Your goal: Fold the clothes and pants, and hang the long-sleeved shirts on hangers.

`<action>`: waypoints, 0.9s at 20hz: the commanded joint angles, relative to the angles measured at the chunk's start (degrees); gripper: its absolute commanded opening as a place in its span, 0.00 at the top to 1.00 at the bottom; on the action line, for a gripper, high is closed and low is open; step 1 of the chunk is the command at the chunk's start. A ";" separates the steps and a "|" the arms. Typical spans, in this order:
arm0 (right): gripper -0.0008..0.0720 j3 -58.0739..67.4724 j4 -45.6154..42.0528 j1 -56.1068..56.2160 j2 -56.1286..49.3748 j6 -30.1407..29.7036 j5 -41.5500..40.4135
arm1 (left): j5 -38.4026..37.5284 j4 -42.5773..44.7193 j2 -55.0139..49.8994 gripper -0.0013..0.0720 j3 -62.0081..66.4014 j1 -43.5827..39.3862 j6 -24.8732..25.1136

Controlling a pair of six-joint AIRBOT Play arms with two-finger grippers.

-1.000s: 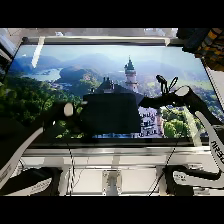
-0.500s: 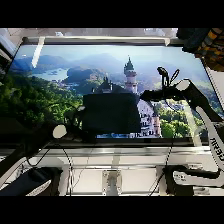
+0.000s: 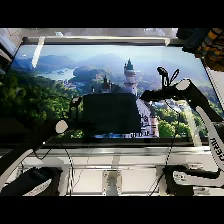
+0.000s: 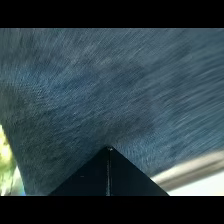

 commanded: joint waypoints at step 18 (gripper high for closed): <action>0.16 0.07 -4.11 8.41 -8.76 0.61 5.27 | -13.20 19.41 26.80 0.96 -7.41 2.56 -20.76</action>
